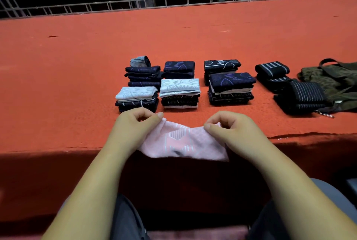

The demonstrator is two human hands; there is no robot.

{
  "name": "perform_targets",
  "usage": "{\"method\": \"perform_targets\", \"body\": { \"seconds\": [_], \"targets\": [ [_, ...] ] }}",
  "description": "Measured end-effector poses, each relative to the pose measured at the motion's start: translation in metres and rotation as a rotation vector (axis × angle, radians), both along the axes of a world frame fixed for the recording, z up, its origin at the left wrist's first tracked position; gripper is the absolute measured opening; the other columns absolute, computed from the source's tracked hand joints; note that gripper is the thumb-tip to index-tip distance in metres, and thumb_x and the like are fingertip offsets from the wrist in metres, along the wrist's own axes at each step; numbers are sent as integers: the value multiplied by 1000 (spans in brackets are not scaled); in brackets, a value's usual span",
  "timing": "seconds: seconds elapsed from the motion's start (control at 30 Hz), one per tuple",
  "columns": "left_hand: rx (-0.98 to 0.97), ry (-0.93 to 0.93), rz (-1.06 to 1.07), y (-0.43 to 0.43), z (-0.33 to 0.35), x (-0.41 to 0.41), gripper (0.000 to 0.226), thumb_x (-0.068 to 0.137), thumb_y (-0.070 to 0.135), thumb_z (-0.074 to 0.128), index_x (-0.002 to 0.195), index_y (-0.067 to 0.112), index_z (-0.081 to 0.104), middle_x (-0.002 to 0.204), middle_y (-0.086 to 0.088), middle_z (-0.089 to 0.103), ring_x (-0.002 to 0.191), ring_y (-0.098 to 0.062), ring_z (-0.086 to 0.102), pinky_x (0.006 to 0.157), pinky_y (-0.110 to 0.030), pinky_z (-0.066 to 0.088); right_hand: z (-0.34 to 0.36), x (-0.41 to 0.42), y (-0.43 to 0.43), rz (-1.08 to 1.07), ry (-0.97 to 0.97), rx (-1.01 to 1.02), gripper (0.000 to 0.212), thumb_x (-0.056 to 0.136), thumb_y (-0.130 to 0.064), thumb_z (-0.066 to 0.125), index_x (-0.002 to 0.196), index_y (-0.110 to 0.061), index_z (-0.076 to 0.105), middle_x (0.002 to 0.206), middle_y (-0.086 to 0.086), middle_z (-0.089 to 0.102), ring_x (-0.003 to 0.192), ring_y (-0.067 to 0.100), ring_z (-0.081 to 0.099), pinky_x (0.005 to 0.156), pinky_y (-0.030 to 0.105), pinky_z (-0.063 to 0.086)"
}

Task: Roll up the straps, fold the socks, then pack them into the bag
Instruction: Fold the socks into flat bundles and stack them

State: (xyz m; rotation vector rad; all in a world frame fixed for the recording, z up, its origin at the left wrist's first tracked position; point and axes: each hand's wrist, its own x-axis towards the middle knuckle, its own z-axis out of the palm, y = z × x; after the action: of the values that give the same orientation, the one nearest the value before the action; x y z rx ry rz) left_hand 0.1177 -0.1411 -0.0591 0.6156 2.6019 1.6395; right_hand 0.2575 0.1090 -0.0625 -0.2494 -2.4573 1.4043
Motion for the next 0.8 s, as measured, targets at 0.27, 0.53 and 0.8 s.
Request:
{"method": "perform_targets", "body": {
  "seconds": [0.27,0.53,0.8],
  "targets": [
    [176,94,240,-8,-4,-20,19,100,32,71,86,19,73,82,13,70,77,-4,59,77,-34,49,11,16,13,358,-181,-147,17,92,7,65,83,-7,68,68,1,63,64,10,54,60,20,41],
    [119,200,-131,8,12,10,19,103,15,66,87,24,70,92,13,66,90,-3,61,82,-18,44,0,-1,-9,136,67,-28,13,97,-30,77,93,-19,72,77,-9,69,67,7,55,67,24,46],
    [123,251,-304,16,18,22,17,98,9,73,87,23,73,94,6,67,93,-14,63,86,-27,47,-9,-15,-38,257,7,14,9,98,-32,77,104,-25,76,95,-6,78,91,9,71,87,40,55]
  ]
}}
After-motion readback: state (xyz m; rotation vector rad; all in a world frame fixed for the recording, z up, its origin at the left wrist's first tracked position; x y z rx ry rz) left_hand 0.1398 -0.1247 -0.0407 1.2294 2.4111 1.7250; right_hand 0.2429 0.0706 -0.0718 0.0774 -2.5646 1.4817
